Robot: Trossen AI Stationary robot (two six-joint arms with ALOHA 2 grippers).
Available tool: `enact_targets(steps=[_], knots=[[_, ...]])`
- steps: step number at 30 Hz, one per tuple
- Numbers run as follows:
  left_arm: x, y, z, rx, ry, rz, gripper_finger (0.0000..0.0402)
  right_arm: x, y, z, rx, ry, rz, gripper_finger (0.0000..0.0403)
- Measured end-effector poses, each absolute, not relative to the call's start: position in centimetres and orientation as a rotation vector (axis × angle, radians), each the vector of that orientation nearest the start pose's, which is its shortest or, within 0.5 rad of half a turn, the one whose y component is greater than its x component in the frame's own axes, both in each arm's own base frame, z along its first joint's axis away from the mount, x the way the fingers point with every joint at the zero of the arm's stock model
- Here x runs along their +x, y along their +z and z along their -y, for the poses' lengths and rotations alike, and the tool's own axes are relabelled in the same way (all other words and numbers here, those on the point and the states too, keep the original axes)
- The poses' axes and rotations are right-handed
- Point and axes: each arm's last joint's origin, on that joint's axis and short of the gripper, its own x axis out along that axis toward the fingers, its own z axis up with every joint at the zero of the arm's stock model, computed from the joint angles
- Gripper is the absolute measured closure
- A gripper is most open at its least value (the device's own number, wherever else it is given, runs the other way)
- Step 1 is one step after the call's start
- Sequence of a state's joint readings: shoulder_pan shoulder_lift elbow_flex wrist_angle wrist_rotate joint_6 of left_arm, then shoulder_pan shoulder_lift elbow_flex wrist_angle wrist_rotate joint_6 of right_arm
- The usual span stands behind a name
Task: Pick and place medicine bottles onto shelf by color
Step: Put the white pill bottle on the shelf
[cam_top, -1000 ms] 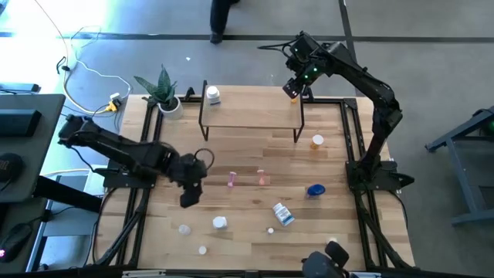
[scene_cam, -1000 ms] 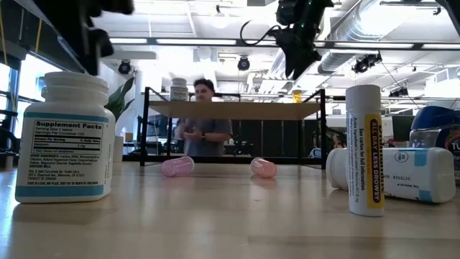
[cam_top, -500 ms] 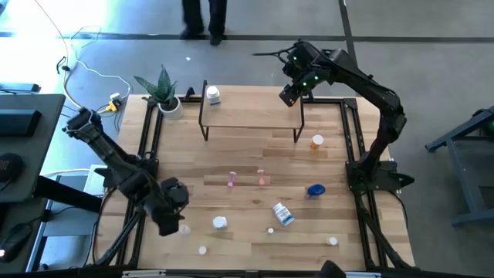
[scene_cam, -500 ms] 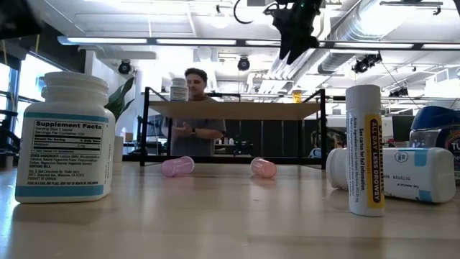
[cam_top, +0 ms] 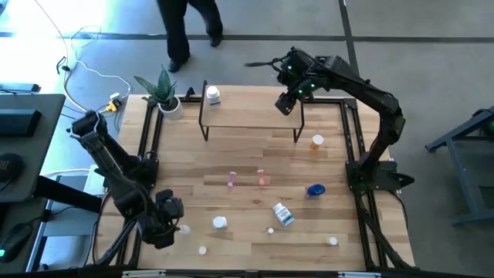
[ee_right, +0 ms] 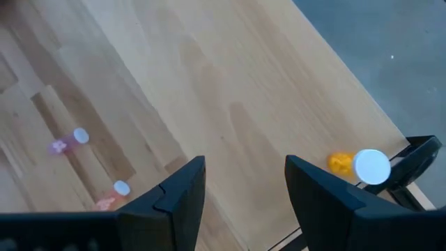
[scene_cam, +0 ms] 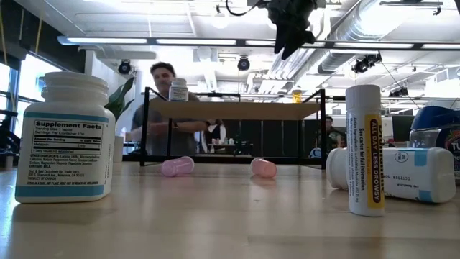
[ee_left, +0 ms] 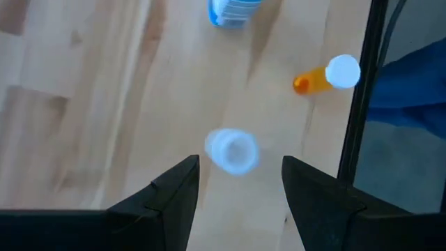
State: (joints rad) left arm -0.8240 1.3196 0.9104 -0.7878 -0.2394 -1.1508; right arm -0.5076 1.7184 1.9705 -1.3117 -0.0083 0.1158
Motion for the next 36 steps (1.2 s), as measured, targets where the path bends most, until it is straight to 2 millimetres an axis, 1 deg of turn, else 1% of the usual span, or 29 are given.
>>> enact_targets(steps=[8, 13, 23, 31, 33, 36], knots=[[17.8, 20.0, 18.3, -0.359, 0.204, -1.189, 0.0206, 28.9, 40.0, 15.6, 0.369, -0.507, -1.012, 0.0214], [18.1, 18.9, 18.7, -0.337, 0.229, -1.211, 0.0206, 28.9, 40.0, 15.6, 0.382, -0.515, -1.008, 0.0214], [18.8, 17.9, 19.5, -0.353, 0.21, -1.208, 0.0206, 28.9, 40.0, 15.6, 0.382, -0.515, -1.009, 0.0214], [18.8, 17.8, 19.4, -0.354, 0.214, -1.218, 0.0206, 28.9, 40.0, 15.6, 0.385, -0.517, -1.008, 0.0214], [18.7, 17.9, 19.5, -0.366, 0.196, -1.241, 0.0206, 28.9, 39.9, 15.6, 0.389, -0.519, -1.007, 0.0214], [18.5, 18.3, 20.1, -0.307, 0.106, -1.263, 0.0206, 28.9, 39.9, 15.6, 0.391, -0.52, -1.007, 0.0214]])
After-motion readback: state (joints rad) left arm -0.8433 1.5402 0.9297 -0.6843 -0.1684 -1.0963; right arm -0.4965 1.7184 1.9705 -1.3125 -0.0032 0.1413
